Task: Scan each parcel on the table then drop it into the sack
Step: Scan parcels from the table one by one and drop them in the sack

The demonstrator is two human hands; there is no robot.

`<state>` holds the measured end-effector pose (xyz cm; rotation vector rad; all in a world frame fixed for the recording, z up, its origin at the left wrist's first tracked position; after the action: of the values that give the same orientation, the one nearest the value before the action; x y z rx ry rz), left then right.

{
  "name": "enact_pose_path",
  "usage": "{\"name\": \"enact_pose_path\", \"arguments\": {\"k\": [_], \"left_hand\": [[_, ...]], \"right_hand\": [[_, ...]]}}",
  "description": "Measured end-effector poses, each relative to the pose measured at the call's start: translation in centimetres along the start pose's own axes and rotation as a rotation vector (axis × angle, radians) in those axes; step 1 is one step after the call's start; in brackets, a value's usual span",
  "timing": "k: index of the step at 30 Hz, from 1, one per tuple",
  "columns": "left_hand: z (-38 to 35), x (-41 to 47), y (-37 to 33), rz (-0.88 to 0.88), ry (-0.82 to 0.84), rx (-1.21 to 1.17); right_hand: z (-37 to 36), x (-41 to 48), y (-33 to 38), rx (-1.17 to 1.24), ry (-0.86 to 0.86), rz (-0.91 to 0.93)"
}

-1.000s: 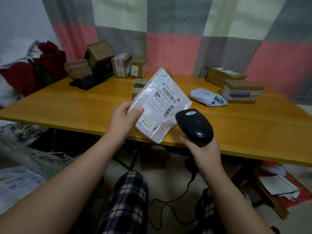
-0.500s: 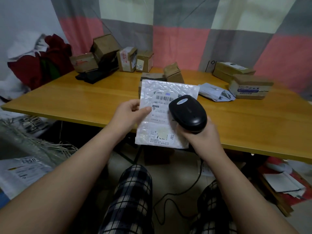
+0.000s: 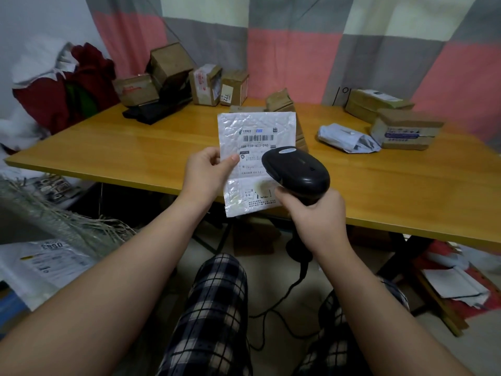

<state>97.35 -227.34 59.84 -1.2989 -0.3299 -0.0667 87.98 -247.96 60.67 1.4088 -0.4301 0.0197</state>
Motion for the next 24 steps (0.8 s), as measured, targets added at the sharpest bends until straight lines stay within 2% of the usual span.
{"name": "enact_pose_path", "arguments": {"k": [12, 18, 24], "left_hand": [[0.1, -0.2, 0.3, 0.023, 0.000, 0.001], [0.8, -0.9, -0.3, -0.004, -0.007, -0.017], [7.0, -4.3, 0.0, 0.019, -0.099, -0.056]], "right_hand": [[0.2, 0.0, -0.1, -0.048, 0.000, -0.009], [-0.9, -0.3, -0.1, 0.027, 0.050, 0.014], [-4.9, -0.1, -0.3, 0.056, 0.186, 0.032]]}}
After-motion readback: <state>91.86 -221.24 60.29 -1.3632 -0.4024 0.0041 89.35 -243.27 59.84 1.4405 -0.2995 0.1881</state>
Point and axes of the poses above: each hand's wrist, its own x-axis towards the middle knuckle, its own z-axis out of the back of the hand, y = z × x, the point moved 9 cm from there along x, towards the middle knuckle, and after that the axes turned 6 degrees about x, right-handed, at the moved point
